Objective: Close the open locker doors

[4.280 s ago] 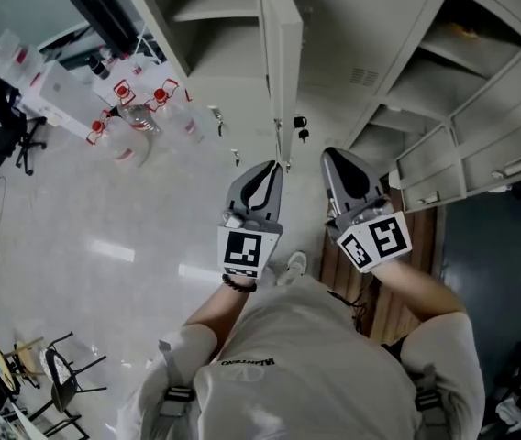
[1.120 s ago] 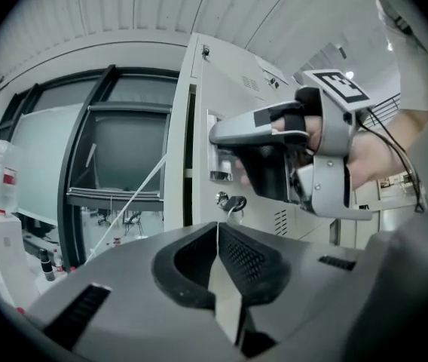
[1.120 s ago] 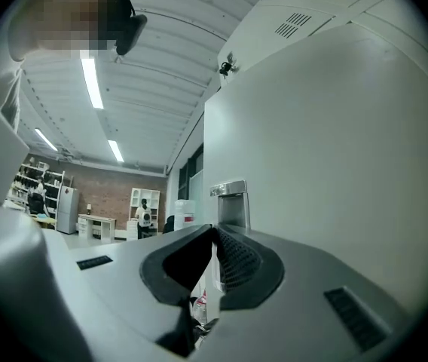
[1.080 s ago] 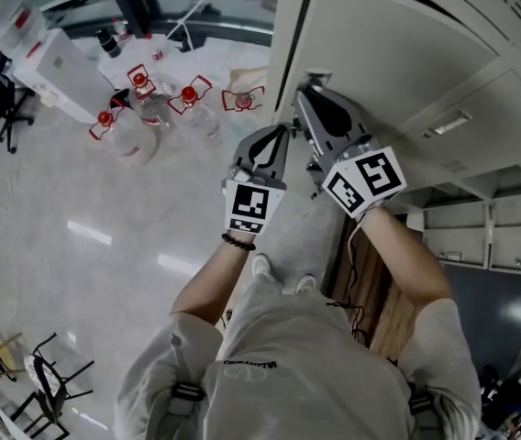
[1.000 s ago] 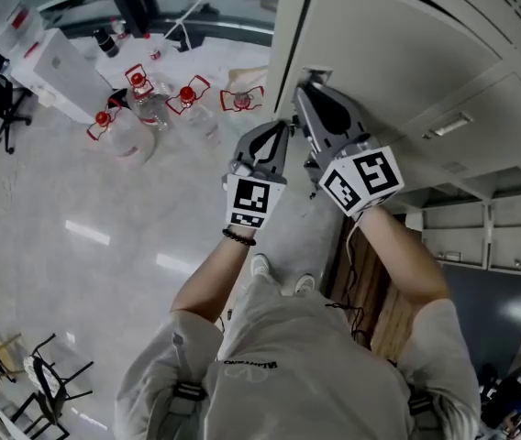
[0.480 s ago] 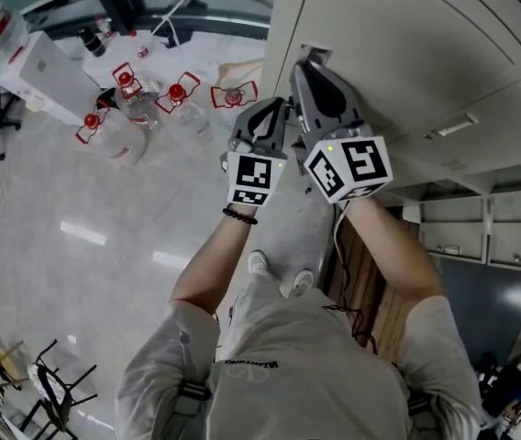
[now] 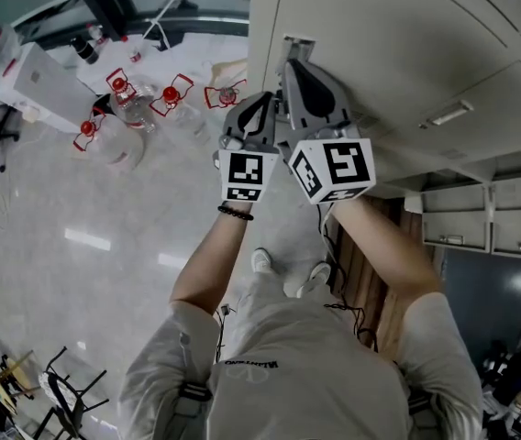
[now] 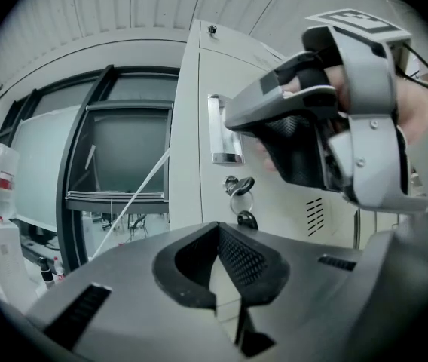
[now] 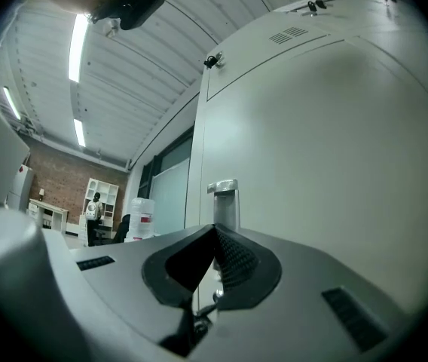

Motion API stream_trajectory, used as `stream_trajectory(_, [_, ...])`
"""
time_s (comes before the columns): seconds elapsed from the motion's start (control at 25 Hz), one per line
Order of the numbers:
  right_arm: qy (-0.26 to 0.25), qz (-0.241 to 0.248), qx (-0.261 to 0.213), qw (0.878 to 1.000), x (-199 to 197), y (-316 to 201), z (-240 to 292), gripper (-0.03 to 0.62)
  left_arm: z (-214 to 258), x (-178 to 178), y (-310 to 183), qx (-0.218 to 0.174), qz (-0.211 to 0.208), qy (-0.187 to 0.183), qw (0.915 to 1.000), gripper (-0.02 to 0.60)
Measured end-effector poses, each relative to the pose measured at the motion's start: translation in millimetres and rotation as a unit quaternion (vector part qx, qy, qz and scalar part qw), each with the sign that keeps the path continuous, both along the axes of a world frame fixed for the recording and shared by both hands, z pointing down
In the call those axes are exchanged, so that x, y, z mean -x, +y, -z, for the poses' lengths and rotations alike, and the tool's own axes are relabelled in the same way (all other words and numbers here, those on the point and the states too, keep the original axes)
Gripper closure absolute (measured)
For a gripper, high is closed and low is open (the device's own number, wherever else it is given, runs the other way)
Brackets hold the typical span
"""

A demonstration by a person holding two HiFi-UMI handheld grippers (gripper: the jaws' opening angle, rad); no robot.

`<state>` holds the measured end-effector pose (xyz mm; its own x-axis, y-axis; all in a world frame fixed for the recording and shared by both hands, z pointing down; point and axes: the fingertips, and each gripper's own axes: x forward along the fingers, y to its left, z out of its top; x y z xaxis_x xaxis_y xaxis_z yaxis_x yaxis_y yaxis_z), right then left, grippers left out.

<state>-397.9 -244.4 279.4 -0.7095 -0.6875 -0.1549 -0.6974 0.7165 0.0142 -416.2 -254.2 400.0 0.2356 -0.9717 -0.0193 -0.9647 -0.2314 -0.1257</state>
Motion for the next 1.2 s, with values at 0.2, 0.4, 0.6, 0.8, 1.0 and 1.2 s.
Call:
stream_trajectory(0.2, [0.029,0.017,0.002,0.999,-48.4,44.5,-32.4,0.583,1.3,6.4,5.3,-0.003,0.011,-0.022,0.9997,0.577])
stream_trajectory(0.4, [0.035,-0.02,0.037,0.998,-151.9,69.5,-64.5,0.583,0.5,-1.7,42.0,0.008,0.022,-0.039,0.999,0.577])
stream_trajectory(0.6, [0.014,-0.09,0.058,0.994,-259.5,70.5,-68.7,0.583,5.0,-81.9,65.5,0.021,-0.024,-0.019,0.9993,0.577])
stream_trajectory(0.8, [0.002,-0.13,0.046,0.99,-349.4,79.3,-54.8,0.583,15.9,-211.7,60.2,0.018,-0.096,0.0,0.9952,0.577])
stream_trajectory(1.0, [-0.008,-0.2,0.045,0.979,-467.3,93.3,-48.6,0.583,30.6,-372.3,55.5,0.011,-0.203,0.018,0.979,0.577])
stream_trajectory(1.2, [-0.019,-0.267,0.044,0.963,-589.2,112.3,-43.3,0.583,38.8,-522.8,73.1,0.014,-0.296,0.029,0.9545,0.577])
